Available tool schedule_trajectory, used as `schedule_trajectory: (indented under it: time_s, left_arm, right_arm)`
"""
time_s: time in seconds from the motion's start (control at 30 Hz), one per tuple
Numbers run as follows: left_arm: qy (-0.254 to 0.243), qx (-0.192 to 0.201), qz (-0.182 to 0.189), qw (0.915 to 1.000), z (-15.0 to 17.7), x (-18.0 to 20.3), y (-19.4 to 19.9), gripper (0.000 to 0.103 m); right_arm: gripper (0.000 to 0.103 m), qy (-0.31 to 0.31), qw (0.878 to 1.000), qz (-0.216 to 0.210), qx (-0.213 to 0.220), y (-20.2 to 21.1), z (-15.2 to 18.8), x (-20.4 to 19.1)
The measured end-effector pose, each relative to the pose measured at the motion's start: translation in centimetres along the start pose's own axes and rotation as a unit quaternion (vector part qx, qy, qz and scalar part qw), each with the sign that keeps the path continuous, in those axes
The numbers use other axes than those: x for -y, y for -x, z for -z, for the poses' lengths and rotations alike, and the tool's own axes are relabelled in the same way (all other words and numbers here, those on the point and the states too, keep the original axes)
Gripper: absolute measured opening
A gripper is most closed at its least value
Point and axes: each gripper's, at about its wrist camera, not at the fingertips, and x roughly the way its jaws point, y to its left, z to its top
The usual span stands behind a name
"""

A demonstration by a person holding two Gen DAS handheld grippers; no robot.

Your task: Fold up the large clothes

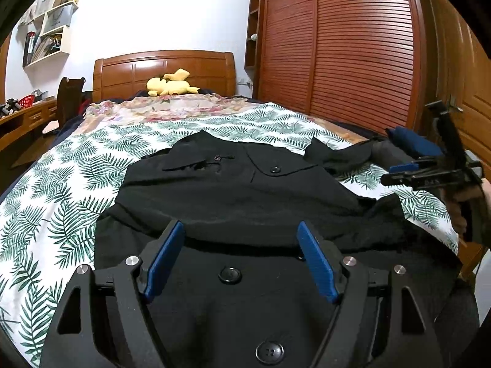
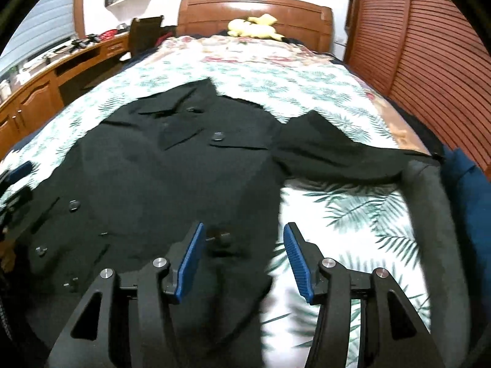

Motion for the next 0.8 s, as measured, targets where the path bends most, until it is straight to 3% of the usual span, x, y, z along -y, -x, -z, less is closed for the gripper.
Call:
schedule_trajectory:
  time_s: [0.33, 0.53, 0.8]
  left_arm:
    - [0.014, 0.019, -0.013, 0.9996, -0.4, -0.7, 0.1, 0.097]
    - [0.021, 0.013, -0.013, 0.9996, -0.4, -1.1, -0.3, 0.098]
    - [0.014, 0.006, -0.008, 0.9999, -0.4, -0.9, -0.8, 0.098]
  right_arm:
    - [0.055, -0.035, 0.997, 0.061, -0.032, -5.7, -2.5, 5.2]
    - [0.055, -0.064, 0.993, 0.08, -0.059, -10.1, -3.8, 7.7]
    - [0.055, -0.164, 0.983, 0.068, -0.047, -13.3, -5.4, 11.6]
